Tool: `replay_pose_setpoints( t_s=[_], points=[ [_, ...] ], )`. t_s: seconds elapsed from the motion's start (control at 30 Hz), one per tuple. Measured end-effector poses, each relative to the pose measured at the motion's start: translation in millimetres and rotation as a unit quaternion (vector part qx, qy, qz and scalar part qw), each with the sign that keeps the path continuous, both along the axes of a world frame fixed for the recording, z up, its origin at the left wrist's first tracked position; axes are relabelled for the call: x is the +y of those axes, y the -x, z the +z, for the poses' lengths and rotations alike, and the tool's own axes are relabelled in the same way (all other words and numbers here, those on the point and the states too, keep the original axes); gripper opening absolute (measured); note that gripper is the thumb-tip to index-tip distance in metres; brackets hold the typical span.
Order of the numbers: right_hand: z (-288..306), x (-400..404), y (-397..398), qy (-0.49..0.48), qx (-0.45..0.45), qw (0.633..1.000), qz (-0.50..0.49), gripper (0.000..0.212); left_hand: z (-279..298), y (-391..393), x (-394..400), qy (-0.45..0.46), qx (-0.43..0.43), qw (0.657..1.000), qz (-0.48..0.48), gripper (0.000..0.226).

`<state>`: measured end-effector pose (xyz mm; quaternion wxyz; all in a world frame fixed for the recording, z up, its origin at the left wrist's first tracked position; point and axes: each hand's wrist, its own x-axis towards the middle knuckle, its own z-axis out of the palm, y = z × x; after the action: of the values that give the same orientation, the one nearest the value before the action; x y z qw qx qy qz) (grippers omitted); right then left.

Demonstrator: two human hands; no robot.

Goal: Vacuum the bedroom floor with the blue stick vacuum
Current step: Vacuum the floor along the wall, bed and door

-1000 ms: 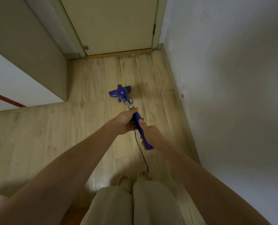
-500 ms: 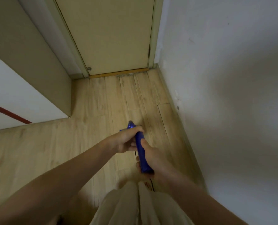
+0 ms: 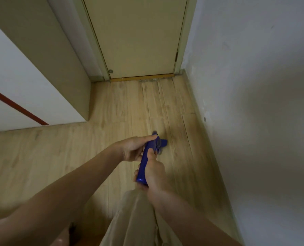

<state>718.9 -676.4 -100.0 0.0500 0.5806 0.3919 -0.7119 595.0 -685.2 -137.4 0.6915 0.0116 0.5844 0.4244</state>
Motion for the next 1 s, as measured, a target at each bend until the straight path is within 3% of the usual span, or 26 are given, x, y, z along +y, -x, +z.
replay_pose_setpoints(
  t_s=[0.5, 0.67, 1.0],
  points=[
    [-70, 84, 17, -0.069, -0.018, 0.989, 0.126, 0.063, -52, 13, 70, 0.020, 0.028, 0.992, 0.120, 0.038],
    [-90, 117, 11, -0.084, -0.060, 0.984, 0.148, 0.058, -68, 3, 102, 0.032, 0.027, 0.989, 0.141, 0.026],
    [-50, 130, -22, -0.090, -0.055, 0.983, 0.151, 0.064, -39, -21, 113, 0.028, 0.024, 0.995, 0.092, 0.022]
  ],
)
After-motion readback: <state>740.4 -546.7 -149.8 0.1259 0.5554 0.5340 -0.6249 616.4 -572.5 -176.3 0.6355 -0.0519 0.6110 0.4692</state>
